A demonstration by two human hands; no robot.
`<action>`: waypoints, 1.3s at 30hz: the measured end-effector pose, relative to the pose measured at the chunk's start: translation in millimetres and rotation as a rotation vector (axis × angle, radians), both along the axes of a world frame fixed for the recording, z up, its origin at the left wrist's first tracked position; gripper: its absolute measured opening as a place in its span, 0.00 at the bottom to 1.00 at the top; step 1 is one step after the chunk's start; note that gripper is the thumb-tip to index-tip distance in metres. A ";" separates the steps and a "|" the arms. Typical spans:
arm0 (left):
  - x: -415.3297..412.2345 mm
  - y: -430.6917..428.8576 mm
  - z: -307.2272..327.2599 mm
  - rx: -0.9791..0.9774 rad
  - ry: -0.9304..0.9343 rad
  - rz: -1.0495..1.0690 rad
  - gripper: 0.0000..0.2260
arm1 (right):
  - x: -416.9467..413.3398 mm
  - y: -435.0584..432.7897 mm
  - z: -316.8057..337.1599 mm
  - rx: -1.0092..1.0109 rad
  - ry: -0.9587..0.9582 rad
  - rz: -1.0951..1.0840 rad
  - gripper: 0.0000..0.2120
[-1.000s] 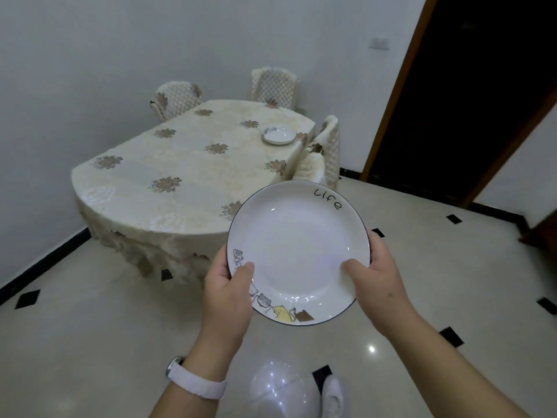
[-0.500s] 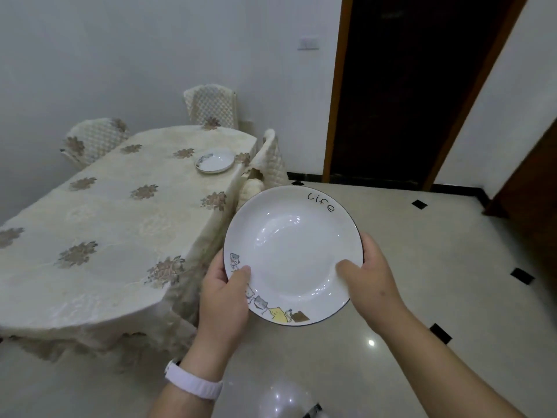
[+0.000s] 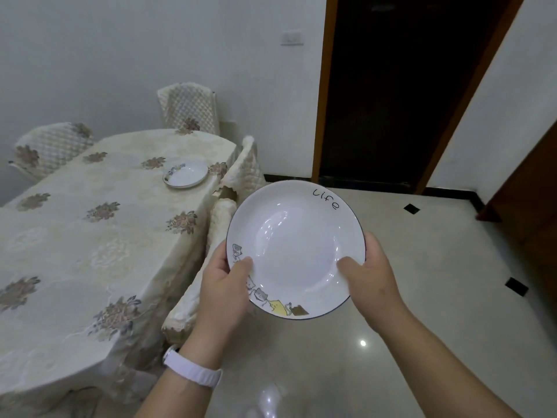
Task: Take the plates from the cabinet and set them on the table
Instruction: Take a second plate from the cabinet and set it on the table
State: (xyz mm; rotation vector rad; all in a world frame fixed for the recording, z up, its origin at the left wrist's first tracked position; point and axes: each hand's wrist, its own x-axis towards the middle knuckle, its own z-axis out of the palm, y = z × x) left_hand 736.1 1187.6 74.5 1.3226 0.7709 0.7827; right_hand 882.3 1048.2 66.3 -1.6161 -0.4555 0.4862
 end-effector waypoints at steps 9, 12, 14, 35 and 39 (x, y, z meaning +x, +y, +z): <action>44.4 118.8 -35.9 -0.107 -0.007 0.062 0.16 | 49.8 126.0 -21.2 -0.102 0.013 0.051 0.23; 61.7 171.5 -38.6 -0.124 -0.039 0.096 0.18 | 67.8 182.6 -22.4 -0.140 -0.005 0.072 0.23; 70.4 204.8 -38.3 -0.121 -0.038 0.131 0.19 | 78.4 220.8 -18.2 -0.159 -0.026 0.085 0.21; 20.5 363.8 -52.2 -0.138 -0.037 0.559 0.19 | 69.0 465.3 -32.1 -0.270 -0.112 0.535 0.20; 17.2 381.0 -68.8 -0.148 0.022 0.705 0.18 | 69.5 505.0 -47.3 -0.297 -0.132 0.687 0.20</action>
